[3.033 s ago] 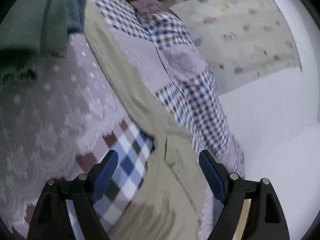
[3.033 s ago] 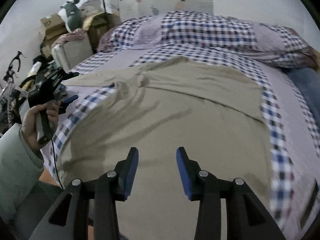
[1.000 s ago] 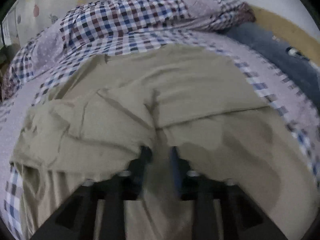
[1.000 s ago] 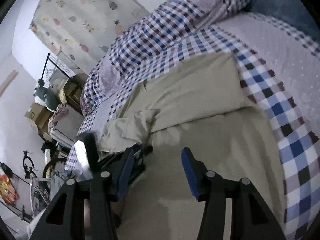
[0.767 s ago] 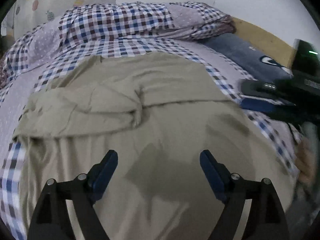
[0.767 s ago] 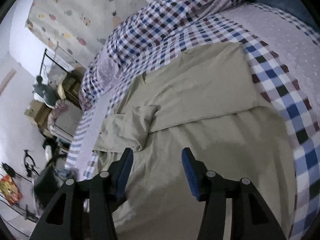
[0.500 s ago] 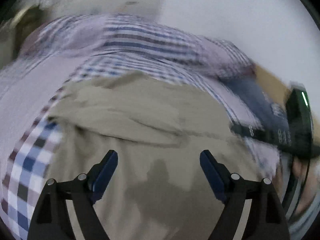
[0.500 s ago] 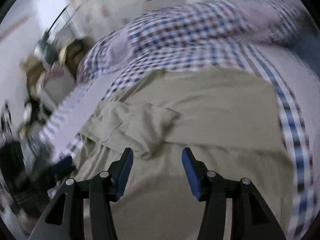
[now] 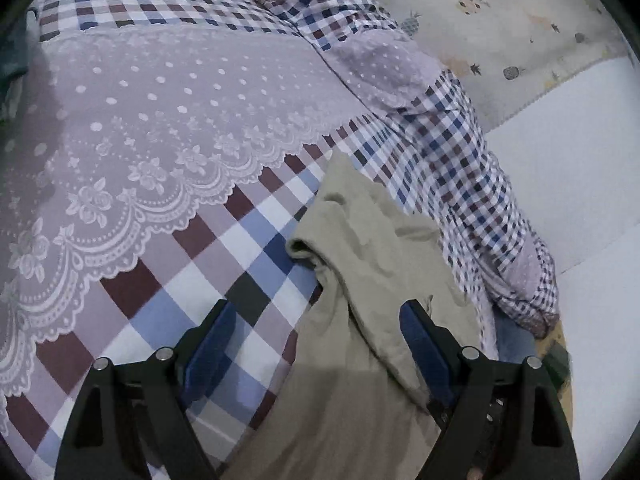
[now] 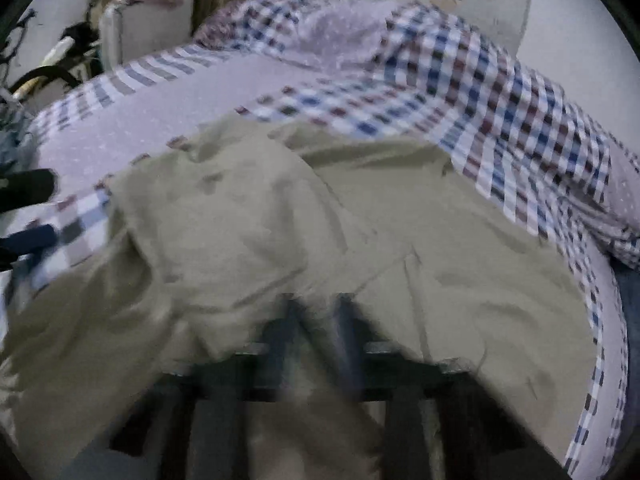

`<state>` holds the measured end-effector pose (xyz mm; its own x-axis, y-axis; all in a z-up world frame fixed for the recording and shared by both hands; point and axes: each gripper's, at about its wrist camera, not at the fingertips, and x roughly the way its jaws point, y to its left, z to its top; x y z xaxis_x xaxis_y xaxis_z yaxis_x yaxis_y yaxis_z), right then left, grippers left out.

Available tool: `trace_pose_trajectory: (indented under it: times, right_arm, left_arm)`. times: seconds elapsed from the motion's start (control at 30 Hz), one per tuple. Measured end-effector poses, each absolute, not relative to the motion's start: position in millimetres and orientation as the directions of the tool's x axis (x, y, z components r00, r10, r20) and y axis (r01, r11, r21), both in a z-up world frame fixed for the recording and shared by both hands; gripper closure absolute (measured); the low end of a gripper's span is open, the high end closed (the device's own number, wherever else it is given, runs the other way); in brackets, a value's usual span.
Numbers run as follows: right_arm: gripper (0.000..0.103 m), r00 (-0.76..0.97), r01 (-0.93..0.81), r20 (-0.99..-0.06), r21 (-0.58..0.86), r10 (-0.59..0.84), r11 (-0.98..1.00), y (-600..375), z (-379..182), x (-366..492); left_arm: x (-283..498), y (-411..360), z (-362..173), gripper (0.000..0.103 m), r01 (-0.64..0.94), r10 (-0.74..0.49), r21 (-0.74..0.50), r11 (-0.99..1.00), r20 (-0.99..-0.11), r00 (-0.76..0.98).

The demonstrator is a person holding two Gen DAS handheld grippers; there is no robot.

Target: Fold clothes

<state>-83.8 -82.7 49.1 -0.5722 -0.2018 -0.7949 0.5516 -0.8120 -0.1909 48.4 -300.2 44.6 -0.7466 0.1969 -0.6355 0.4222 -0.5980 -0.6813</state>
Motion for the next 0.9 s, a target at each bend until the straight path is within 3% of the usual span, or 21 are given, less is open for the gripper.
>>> trace_pose_trajectory:
  times: [0.1,0.23,0.33,0.53,0.6,0.67,0.9]
  right_arm:
    - [0.101,-0.607,0.474,-0.757,-0.100,-0.242,-0.875,-49,71,-86]
    - [0.101,-0.704,0.273,-0.633,0.176,-0.321,-0.946,60,120,-62]
    - [0.100,-0.701,0.085,-0.639,0.366,-0.316,-0.927,146,110,-44]
    - [0.095,-0.593,-0.078,-0.756,0.396,-0.277,-0.915,213,67,-37]
    - [0.086,-0.587,-0.075,-0.757,0.403,-0.286,-0.912,221,66,-44]
    - [0.056,-0.594,-0.047,-0.737,0.433,-0.323,-0.900,224,67,-53]
    - [0.054,-0.516,0.063,-0.790,0.351,-0.332,-0.934,193,56,-111]
  left_arm:
    - [50,-304,44,0.016,0.419,0.199,-0.691,-0.589,-0.627,-0.753]
    - [51,-306,43,0.016,0.417,0.198,-0.704,-0.575,-0.614,-0.764]
    - [46,-304,43,0.016,0.413,0.195,-0.692,-0.592,-0.620,-0.760]
    - [43,-302,43,0.016,0.419,0.166,-0.645,-0.639,-0.648,-0.744]
    - [43,-302,43,0.016,0.423,0.155,-0.636,-0.645,-0.651,-0.743]
    - [42,-303,42,0.016,0.428,0.147,-0.633,-0.645,-0.652,-0.744]
    - [37,-302,42,0.016,0.434,0.120,-0.606,-0.667,-0.662,-0.740]
